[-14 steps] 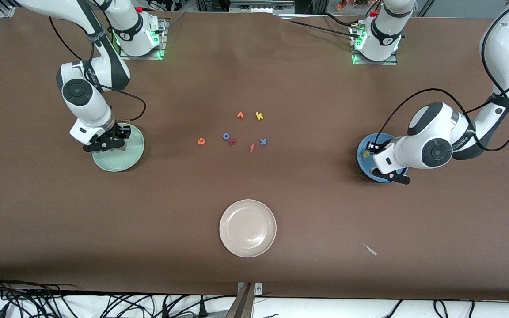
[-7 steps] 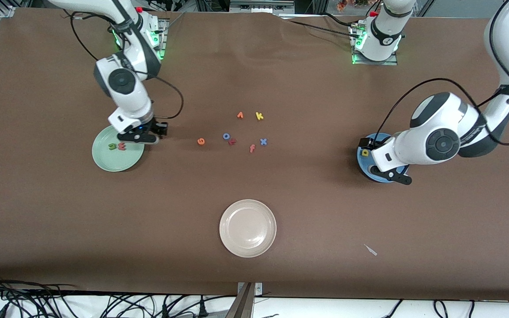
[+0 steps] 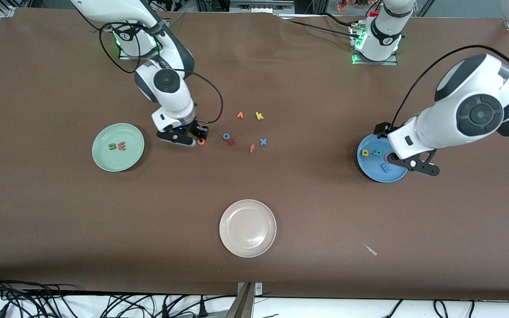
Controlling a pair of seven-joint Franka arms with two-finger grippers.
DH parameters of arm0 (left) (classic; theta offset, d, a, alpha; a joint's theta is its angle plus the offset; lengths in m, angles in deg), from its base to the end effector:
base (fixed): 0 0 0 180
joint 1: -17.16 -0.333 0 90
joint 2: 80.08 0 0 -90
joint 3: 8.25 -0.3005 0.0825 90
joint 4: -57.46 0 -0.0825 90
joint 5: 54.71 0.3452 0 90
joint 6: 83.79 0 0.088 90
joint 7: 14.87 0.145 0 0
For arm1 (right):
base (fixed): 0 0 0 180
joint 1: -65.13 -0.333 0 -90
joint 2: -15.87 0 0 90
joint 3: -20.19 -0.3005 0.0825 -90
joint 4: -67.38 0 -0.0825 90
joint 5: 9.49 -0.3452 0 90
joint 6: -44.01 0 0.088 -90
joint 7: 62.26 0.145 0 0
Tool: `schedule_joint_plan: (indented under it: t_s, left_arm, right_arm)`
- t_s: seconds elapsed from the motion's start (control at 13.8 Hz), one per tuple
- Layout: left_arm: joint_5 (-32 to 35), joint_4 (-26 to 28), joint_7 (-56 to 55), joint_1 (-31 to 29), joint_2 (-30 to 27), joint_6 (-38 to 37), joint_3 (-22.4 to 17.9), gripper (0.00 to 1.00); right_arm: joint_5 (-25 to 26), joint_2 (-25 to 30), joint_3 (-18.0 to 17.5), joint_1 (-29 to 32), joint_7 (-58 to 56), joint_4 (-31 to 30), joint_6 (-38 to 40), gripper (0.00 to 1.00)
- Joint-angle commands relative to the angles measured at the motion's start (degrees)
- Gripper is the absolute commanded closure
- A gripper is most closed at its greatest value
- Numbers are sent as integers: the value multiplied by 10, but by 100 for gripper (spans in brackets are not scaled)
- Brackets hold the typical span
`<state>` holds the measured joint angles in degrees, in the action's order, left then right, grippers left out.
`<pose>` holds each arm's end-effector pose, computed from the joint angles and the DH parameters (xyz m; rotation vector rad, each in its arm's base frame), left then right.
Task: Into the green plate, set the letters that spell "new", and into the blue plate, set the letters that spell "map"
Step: 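Grasp the orange e with the right gripper while the left gripper withdraws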
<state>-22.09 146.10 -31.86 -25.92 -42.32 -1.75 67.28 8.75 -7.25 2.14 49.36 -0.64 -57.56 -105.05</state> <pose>0.5491 -0.1151 0.4141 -3.0223 0.4675 0.4274 0.4460 0.3041 0.1949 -3.1115 0.3779 -0.1088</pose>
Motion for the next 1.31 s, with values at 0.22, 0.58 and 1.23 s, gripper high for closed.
schedule_joint_plan:
  t_s: [0.22,0.58,1.23]
  left_arm:
    - [-129,-80,11,99,-111,-30,-149,0]
    - [-306,-102,97,309,-231,-23,-481,0]
    - [-334,70,95,479,-397,95,-679,0]
  right_arm:
    - [4,-49,4,-22,11,41,-4,34]
    - [44,-35,17,-21,6,7,-8,34]
    - [65,-32,27,-20,-13,-10,-30,83]
